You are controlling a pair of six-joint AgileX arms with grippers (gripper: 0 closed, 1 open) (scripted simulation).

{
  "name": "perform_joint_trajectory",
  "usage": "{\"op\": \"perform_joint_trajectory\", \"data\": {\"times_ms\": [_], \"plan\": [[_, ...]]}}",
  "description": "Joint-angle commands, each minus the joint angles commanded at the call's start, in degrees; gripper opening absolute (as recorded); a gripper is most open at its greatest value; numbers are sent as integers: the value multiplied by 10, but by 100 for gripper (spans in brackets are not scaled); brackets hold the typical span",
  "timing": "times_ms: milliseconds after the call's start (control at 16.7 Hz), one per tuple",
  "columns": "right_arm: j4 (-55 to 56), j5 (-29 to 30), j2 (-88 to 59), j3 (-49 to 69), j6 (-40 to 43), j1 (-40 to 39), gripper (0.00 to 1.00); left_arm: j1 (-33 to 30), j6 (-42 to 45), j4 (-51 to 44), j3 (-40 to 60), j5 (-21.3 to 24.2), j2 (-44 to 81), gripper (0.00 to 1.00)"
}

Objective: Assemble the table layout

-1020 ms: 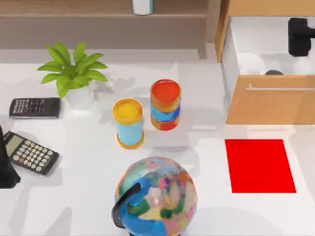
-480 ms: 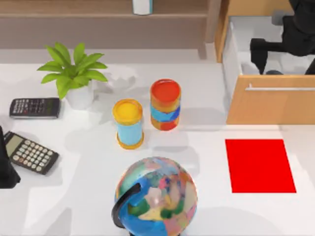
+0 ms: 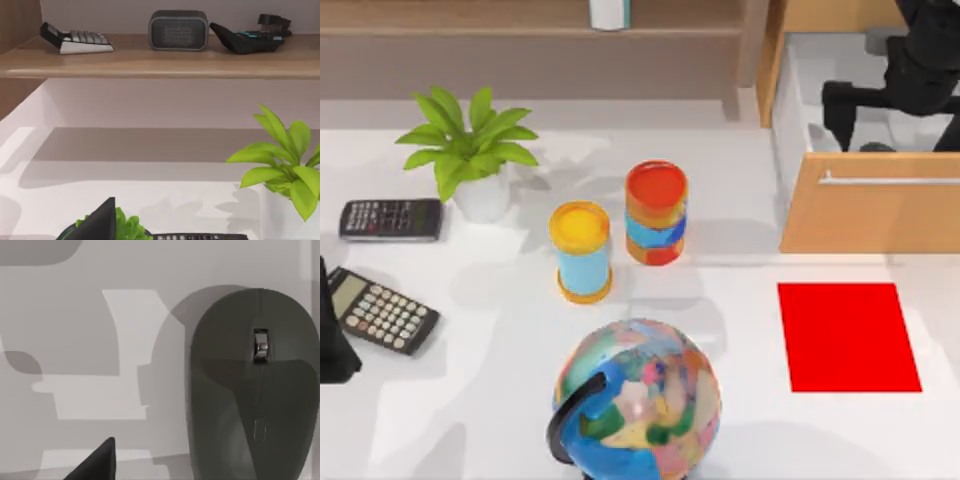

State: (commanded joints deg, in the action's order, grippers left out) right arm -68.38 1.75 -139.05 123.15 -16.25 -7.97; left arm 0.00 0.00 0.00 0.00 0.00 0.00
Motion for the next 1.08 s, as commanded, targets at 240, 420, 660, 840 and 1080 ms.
{"op": "perform_joint_trajectory", "data": {"times_ms": [240,420,660,840,1080], "plan": [[4,0,2,-6,1,1,100,0,0,0,0,0,0,100],[12,0,5,-17,1,1,100,0,0,0,0,0,0,100],[26,0,6,-32,0,0,100,0,0,0,0,0,0,100],[35,0,1,-37,0,0,100,0,0,0,0,0,0,100],[51,1,-13,-36,1,0,100,0,0,0,0,0,0,100]]}}
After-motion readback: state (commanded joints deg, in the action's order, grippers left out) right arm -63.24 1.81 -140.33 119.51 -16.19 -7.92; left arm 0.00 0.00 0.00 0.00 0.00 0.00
